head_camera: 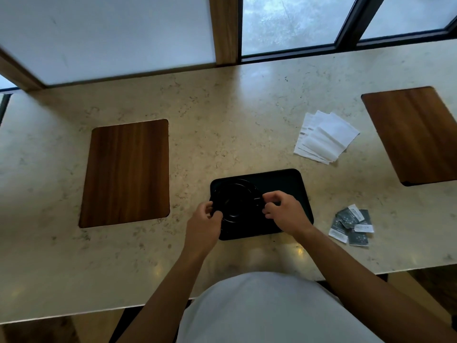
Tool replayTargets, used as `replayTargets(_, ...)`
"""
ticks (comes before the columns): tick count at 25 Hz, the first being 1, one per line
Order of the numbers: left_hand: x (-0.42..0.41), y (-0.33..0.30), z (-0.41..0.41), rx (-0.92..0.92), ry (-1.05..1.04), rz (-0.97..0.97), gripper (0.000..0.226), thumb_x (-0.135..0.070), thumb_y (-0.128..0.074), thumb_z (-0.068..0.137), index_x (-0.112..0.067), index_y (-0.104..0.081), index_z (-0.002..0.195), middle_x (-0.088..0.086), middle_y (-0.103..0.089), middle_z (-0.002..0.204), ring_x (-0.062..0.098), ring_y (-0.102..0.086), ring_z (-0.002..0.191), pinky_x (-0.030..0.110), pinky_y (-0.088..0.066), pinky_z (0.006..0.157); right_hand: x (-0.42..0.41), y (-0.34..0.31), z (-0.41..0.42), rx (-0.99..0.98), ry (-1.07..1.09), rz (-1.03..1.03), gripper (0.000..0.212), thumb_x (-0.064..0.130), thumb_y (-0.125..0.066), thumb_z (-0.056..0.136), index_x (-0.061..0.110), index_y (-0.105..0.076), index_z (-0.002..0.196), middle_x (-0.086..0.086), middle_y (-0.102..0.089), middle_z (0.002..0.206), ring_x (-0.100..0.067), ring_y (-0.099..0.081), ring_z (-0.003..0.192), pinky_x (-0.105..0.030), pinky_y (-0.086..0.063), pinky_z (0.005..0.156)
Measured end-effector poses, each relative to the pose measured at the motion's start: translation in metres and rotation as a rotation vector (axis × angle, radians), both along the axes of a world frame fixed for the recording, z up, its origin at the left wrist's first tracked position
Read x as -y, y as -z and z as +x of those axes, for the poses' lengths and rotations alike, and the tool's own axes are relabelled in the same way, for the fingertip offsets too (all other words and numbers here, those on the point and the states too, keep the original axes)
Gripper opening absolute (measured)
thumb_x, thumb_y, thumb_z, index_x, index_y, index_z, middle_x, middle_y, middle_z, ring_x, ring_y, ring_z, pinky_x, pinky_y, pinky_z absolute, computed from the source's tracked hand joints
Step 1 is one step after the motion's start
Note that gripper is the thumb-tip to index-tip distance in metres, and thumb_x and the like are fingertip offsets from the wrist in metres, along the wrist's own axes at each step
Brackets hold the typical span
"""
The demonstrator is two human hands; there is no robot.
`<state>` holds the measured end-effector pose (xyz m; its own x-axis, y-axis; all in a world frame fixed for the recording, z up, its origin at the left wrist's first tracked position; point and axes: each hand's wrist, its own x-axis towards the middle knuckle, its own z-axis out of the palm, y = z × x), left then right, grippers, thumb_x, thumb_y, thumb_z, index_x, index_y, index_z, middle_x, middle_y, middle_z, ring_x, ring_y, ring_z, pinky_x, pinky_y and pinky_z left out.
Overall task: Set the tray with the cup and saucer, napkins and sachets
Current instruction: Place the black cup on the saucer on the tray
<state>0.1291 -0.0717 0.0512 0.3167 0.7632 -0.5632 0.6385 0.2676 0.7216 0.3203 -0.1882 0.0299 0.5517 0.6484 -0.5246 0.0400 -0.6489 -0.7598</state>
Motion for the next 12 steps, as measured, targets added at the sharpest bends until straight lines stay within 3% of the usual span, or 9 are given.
replayTargets(7, 0.018, -0.022, 0.017, 0.006, 0.139, 0.361, 0.042, -0.022, -0.058, 0.095, -0.019, -0.054, 0.136, -0.010, -0.053, 0.124, 0.008, -0.050, 0.115, 0.026, -0.043, 0.098, 0.023, -0.001, 0.004, 0.013, 0.064, -0.015, 0.031, 0.021, -0.056, 0.099, 0.020, -0.064, 0.129, 0.003, -0.067, 0.121, -0.013, -0.069, 0.097, -0.044, -0.060, 0.091)
replayTargets(12, 0.025, -0.034, 0.065, 0.033, 0.182, 0.412, 0.040, -0.018, -0.058, 0.094, -0.015, -0.059, 0.134, 0.000, -0.062, 0.129, 0.010, -0.055, 0.115, 0.025, -0.043, 0.097, 0.044, -0.003, 0.037, -0.001, 0.100, 0.020, 0.030, 0.020, -0.056, 0.098, 0.022, -0.065, 0.127, 0.004, -0.068, 0.119, -0.012, -0.068, 0.098, -0.044, -0.061, 0.090)
